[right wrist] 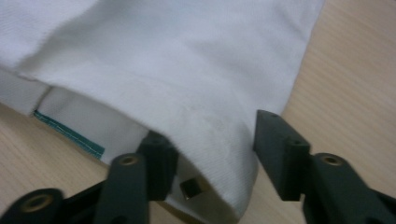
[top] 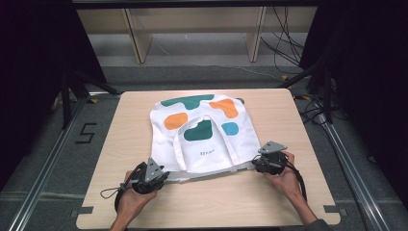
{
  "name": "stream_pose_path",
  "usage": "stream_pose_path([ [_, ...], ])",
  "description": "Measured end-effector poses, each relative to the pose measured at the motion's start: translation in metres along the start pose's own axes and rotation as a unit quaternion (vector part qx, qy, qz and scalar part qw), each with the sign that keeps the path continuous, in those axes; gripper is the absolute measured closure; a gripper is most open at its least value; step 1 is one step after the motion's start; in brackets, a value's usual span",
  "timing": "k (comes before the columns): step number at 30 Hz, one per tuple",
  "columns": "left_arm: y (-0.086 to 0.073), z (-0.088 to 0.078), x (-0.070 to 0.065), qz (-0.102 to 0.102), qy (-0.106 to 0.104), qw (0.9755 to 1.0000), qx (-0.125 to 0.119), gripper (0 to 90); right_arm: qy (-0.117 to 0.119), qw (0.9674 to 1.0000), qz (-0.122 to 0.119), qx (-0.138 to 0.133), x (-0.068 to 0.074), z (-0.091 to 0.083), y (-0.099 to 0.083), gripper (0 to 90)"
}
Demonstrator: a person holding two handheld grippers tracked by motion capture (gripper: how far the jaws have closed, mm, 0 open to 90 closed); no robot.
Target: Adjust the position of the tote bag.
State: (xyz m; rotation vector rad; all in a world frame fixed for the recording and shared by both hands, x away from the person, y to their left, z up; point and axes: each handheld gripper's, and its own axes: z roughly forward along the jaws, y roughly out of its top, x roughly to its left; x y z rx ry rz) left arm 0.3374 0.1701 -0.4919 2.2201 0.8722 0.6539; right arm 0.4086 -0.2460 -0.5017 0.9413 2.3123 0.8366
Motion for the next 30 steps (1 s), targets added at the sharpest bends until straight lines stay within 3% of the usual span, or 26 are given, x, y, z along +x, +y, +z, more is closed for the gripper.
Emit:
stream_pose_path([
  [1, 0.0, 0.002, 0.002, 0.023, -0.004, 0.9997, -0.005, 58.1, -0.006, 1.0, -0.001, -0.007, 0.001, -0.001, 0.001, 61.3],
  [2, 0.0, 0.002, 0.001, 0.025, 0.0, 0.9997, 0.002, 55.1, -0.006, 0.9999, -0.005, -0.011, 0.001, -0.004, 0.002, 67.3],
  [3, -0.001, 0.002, -0.002, 0.003, -0.001, 0.9999, 0.013, 51.9, -0.004, 0.9998, -0.007, -0.017, 0.001, -0.006, 0.003, 71.3],
  [4, 0.0, 0.004, -0.001, 0.025, 0.003, 0.9996, 0.012, 49.6, -0.005, 0.9998, 0.003, -0.02, 0.002, -0.009, 0.005, 75.1],
  [5, -0.001, 0.005, -0.004, 0.006, 0.0, 0.9998, 0.021, 48.8, -0.003, 0.9996, -0.003, -0.028, 0.0, -0.011, 0.005, 78.6],
  [6, 0.0, 0.007, -0.001, 0.027, 0.005, 0.9994, 0.023, 47.8, -0.002, 0.9996, 0.003, -0.029, 0.0, -0.013, 0.005, 80.8],
  [7, -0.002, 0.008, -0.004, 0.008, 0.01, 0.9993, 0.034, 46.5, 0.0, 0.9995, 0.015, -0.028, 0.001, -0.014, 0.005, 82.7],
  [12, -0.001, 0.008, 0.001, 0.0, 0.032, 0.9988, 0.037, 47.3, 0.01, 0.9989, 0.02, -0.041, 0.001, -0.02, 0.006, 86.5],
  [15, -0.003, 0.007, 0.008, -0.006, 0.042, 0.9987, 0.03, 53.0, 0.032, 0.9983, 0.025, -0.041, 0.005, -0.029, 0.007, 87.1],
  [17, -0.003, 0.006, 0.01, 0.004, 0.04, 0.9986, 0.035, 65.4, 0.035, 0.9983, 0.023, -0.041, 0.008, -0.033, 0.006, 87.0],
  [18, -0.003, 0.004, 0.011, 0.02, 0.048, 0.9979, 0.037, 71.1, 0.044, 0.9981, 0.014, -0.041, 0.014, -0.04, 0.003, 86.8],
  [19, -0.003, 0.004, 0.011, 0.023, 0.05, 0.9981, 0.028, 75.7, 0.047, 0.998, 0.008, -0.041, 0.018, -0.043, 0.001, 86.3],
  [21, -0.001, 0.0, 0.011, 0.039, 0.054, 0.9974, 0.027, 83.0, 0.038, 0.9986, 0.002, -0.035, 0.025, -0.045, -0.001, 81.4],
  [24, 0.0, 0.0, 0.011, 0.041, 0.057, 0.9973, 0.023, 85.5, 0.027, 0.9995, 0.003, -0.015, 0.029, -0.036, -0.005, 67.3],
  [27, -0.001, 0.0, 0.013, 0.031, 0.049, 0.9981, 0.022, 85.7, 0.018, 0.9998, -0.003, -0.006, 0.029, -0.026, -0.007, 61.5],
  [28, -0.001, 0.001, 0.013, 0.034, 0.05, 0.998, 0.023, 85.7, 0.006, 0.9999, -0.015, 0.005, 0.03, -0.017, -0.006, 61.4],
  [30, -0.001, 0.001, 0.013, 0.035, 0.049, 0.9979, 0.023, 85.5, 0.005, 0.9995, -0.03, 0.006, 0.03, -0.011, -0.002, 66.1],
])
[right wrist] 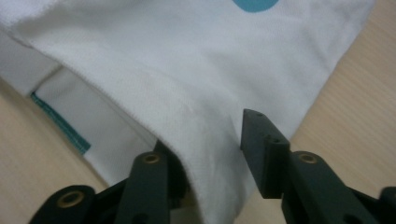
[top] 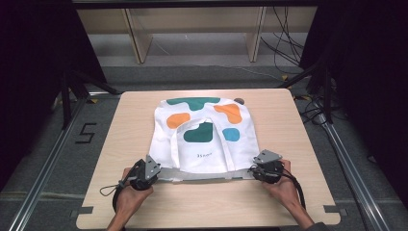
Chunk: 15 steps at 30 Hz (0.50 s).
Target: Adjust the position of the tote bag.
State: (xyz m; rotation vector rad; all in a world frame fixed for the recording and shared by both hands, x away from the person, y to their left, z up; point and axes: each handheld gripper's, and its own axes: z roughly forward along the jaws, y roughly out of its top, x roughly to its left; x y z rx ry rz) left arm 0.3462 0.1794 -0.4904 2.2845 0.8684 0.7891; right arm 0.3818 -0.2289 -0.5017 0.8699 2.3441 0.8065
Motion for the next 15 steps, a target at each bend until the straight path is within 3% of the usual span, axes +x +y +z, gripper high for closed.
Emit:
stream_pose_path([
  [2, 0.0, 0.001, 0.001, -0.001, -0.006, 1.0, 0.001, 83.7, -0.002, 1.0, -0.005, -0.003, 0.0, 0.0, 0.003, 75.2],
  [3, 0.0, 0.001, 0.001, -0.001, -0.006, 1.0, 0.001, 81.2, -0.002, 1.0, -0.005, -0.003, 0.0, 0.0, 0.003, 75.2],
  [4, -0.001, 0.001, 0.001, -0.006, -0.001, 1.0, 0.004, 76.4, 0.001, 0.9999, -0.014, -0.005, -0.002, -0.001, 0.003, 82.5],
  [5, -0.002, 0.003, 0.001, -0.013, 0.0, 0.9999, 0.002, 70.5, 0.002, 0.9999, -0.008, -0.009, -0.003, -0.003, 0.003, 84.2],
  [10, -0.006, 0.006, 0.002, -0.016, 0.005, 0.9998, 0.008, 61.2, 0.015, 0.9992, 0.013, -0.033, -0.007, -0.015, 0.004, 86.5],
  [11, -0.006, 0.005, 0.002, -0.01, 0.005, 0.9998, 0.018, 61.1, 0.017, 0.9991, 0.014, -0.035, -0.007, -0.017, 0.004, 86.5],
  [13, -0.006, 0.007, 0.002, -0.018, 0.004, 0.9997, 0.013, 60.7, 0.023, 0.9989, 0.017, -0.036, -0.006, -0.021, 0.002, 86.7],
  [15, -0.006, 0.005, 0.002, -0.013, 0.004, 0.9998, 0.017, 60.3, 0.029, 0.9988, 0.019, -0.036, -0.005, -0.027, 0.0, 87.1],
])
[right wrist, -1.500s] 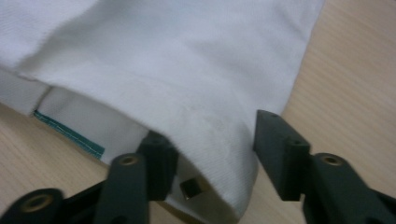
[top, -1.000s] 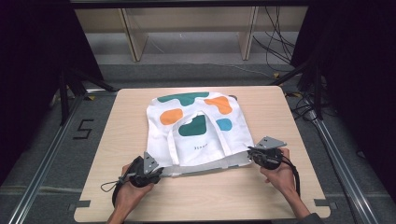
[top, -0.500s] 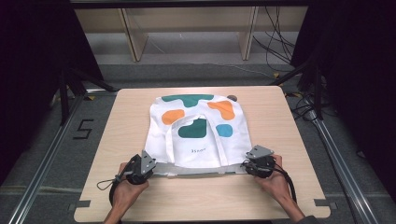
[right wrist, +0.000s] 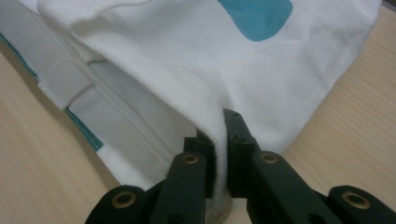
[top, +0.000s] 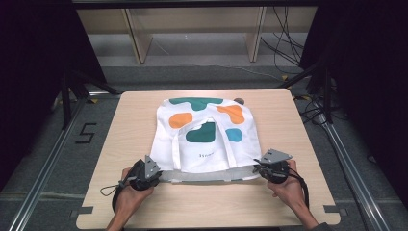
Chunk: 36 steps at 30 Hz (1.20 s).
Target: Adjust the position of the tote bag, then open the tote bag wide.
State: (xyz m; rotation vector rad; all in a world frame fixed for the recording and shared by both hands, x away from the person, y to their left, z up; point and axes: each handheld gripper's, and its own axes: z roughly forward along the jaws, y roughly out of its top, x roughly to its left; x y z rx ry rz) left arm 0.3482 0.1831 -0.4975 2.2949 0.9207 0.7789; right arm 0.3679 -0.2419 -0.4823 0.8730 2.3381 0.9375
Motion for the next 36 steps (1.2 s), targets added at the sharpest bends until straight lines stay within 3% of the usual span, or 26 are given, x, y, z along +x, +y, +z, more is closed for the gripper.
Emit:
stream_pose_path([
  [2, 0.0, -0.001, -0.003, -0.006, -0.004, 0.9999, -0.01, 60.9, 0.008, 1.0, -0.003, -0.002, 0.0, -0.006, -0.002, 87.1],
  [7, 0.001, -0.006, -0.011, 0.017, -0.015, 0.9996, -0.015, 64.2, 0.011, 0.9999, 0.008, -0.004, 0.004, -0.021, -0.01, 87.1],
  [10, 0.003, -0.009, -0.017, 0.043, -0.015, 0.9986, -0.026, 77.1, 0.019, 0.9995, 0.024, -0.003, 0.005, -0.025, -0.014, 87.0],
  [11, 0.005, -0.011, -0.02, 0.057, -0.007, 0.9979, -0.029, 80.4, 0.013, 0.9998, 0.013, -0.012, 0.004, -0.025, -0.015, 87.0],
  [12, 0.005, -0.011, -0.02, 0.057, -0.007, 0.9979, -0.029, 82.8, 0.013, 0.9998, 0.013, -0.012, 0.004, -0.025, -0.015, 87.0],
  [14, 0.008, -0.014, -0.024, 0.076, 0.0, 0.9966, -0.031, 84.5, 0.013, 0.9995, 0.027, -0.012, 0.005, -0.028, -0.016, 87.0],
  [16, 0.007, -0.016, -0.026, 0.07, -0.01, 0.9967, -0.04, 85.7, 0.014, 0.9995, 0.023, -0.015, 0.004, -0.032, -0.017, 87.1],
  [23, 0.004, -0.032, -0.033, 0.058, -0.025, 0.9961, -0.061, 85.7, 0.02, 0.9981, 0.053, -0.024, 0.008, -0.046, -0.025, 87.0],
  [24, 0.002, -0.034, -0.034, 0.045, -0.037, 0.9963, -0.062, 85.1, 0.023, 0.9977, 0.058, -0.027, 0.009, -0.05, -0.027, 87.0],
  [25, 0.002, -0.035, -0.032, 0.044, -0.046, 0.996, -0.063, 84.3, 0.024, 0.9978, 0.055, -0.026, 0.009, -0.051, -0.028, 87.0],
  [30, 0.003, -0.04, -0.03, 0.03, -0.054, 0.9952, -0.076, 84.8, 0.023, 0.9977, 0.054, -0.034, 0.008, -0.054, -0.03, 86.8],
  [33, 0.005, -0.043, -0.029, 0.031, -0.053, 0.9947, -0.082, 85.4, 0.031, 0.997, 0.063, -0.034, 0.008, -0.056, -0.028, 86.8],
  [34, 0.005, -0.044, -0.028, 0.032, -0.055, 0.9946, -0.082, 85.6, 0.023, 0.9972, 0.057, -0.043, 0.006, -0.056, -0.027, 86.9],
  [36, 0.006, -0.045, -0.028, 0.015, -0.055, 0.9937, -0.097, 85.8, 0.026, 0.9966, 0.064, -0.045, 0.006, -0.057, -0.026, 86.9],
])
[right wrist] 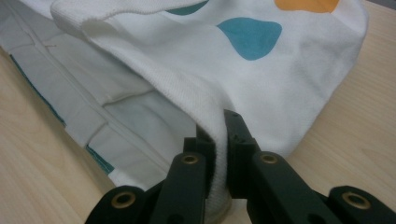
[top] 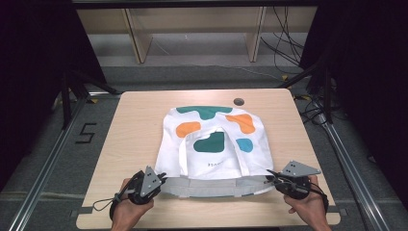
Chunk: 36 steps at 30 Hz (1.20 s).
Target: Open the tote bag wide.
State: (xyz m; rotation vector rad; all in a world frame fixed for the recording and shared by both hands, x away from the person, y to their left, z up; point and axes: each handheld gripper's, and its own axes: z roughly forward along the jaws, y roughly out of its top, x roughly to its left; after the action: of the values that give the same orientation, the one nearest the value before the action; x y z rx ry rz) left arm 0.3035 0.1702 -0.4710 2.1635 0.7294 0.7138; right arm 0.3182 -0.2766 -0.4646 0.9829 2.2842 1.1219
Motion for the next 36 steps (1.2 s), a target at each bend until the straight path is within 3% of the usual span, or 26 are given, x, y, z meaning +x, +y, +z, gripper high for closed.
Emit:
stream_pose_path([
  [4, 0.005, -0.005, 0.003, -0.008, -0.003, 0.9999, -0.015, 86.4, 0.002, 0.9998, 0.017, -0.01, -0.001, -0.004, 0.004, 87.1],
  [6, 0.01, -0.008, 0.006, -0.003, 0.001, 0.9997, -0.023, 86.7, 0.001, 0.9997, 0.007, -0.023, -0.005, -0.007, 0.009, 87.4],
  [8, 0.017, -0.012, 0.007, -0.007, 0.006, 0.9992, -0.039, 87.0, 0.001, 0.9995, 0.013, -0.03, -0.006, -0.01, 0.014, 87.6],
  [9, 0.02, -0.014, 0.009, -0.013, 0.001, 0.9988, -0.047, 87.0, 0.004, 0.9994, 0.004, -0.033, -0.009, -0.012, 0.018, 87.7],
  [10, 0.023, -0.017, 0.011, -0.016, 0.0, 0.9984, -0.054, 87.0, 0.004, 0.9994, 0.014, -0.031, -0.009, -0.014, 0.021, 87.7],
  [11, 0.026, -0.019, 0.013, -0.024, -0.004, 0.9977, -0.063, 87.0, 0.003, 0.9993, 0.006, -0.038, -0.012, -0.016, 0.025, 87.8],
  [12, 0.029, -0.021, 0.015, -0.022, -0.003, 0.9974, -0.069, 87.1, 0.003, 0.999, 0.007, -0.043, -0.013, -0.018, 0.028, 87.8],
  [13, 0.033, -0.024, 0.017, -0.018, 0.001, 0.9971, -0.073, 87.1, 0.002, 0.9987, -0.008, -0.051, -0.017, -0.02, 0.032, 87.8],
  [15, 0.041, -0.028, 0.02, -0.026, 0.005, 0.996, -0.085, 87.3, 0.004, 0.9987, 0.005, -0.05, -0.015, -0.025, 0.04, 87.8],
  [16, 0.046, -0.031, 0.023, -0.023, 0.009, 0.9954, -0.092, 87.3, 0.004, 0.9983, -0.005, -0.058, -0.018, -0.027, 0.044, 87.8],
  [19, 0.059, -0.04, 0.029, -0.026, 0.013, 0.9929, -0.116, 87.2, -0.003, 0.9961, 0.001, -0.088, -0.022, -0.035, 0.059, 87.9],
  [23, 0.072, -0.049, 0.034, -0.021, 0.017, 0.9901, -0.137, 87.3, -0.001, 0.9949, -0.002, -0.101, -0.029, -0.049, 0.08, 88.1],
  [24, 0.078, -0.055, 0.038, -0.043, 0.0, 0.9861, -0.16, 87.3, -0.003, 0.9944, -0.009, -0.106, -0.031, -0.051, 0.085, 88.2],
  [28, 0.089, -0.07, 0.041, -0.044, 0.002, 0.9815, -0.186, 87.4, 0.004, 0.9938, -0.016, -0.11, -0.033, -0.067, 0.105, 88.3],
  [29, 0.089, -0.07, 0.041, -0.044, 0.002, 0.9815, -0.186, 87.4, 0.004, 0.9938, -0.016, -0.11, -0.033, -0.067, 0.105, 88.3],
  [31, 0.098, -0.081, 0.044, -0.045, 0.001, 0.9781, -0.203, 87.4, 0.0, 0.9916, -0.024, -0.127, -0.034, -0.076, 0.117, 88.3],
  [34, 0.104, -0.088, 0.047, -0.044, 0.002, 0.976, -0.213, 87.4, 0.001, 0.9913, -0.022, -0.13, -0.033, -0.082, 0.125, 88.4],
  [35, 0.11, -0.095, 0.049, -0.042, 0.005, 0.9733, -0.226, 87.5, -0.001, 0.9905, -0.033, -0.134, -0.033, -0.088, 0.133, 88.4],
  [36, 0.113, -0.098, 0.051, -0.044, 0.005, 0.9719, -0.231, 87.5, 0.003, 0.992, -0.021, -0.124, -0.031, -0.092, 0.137, 88.4],
])
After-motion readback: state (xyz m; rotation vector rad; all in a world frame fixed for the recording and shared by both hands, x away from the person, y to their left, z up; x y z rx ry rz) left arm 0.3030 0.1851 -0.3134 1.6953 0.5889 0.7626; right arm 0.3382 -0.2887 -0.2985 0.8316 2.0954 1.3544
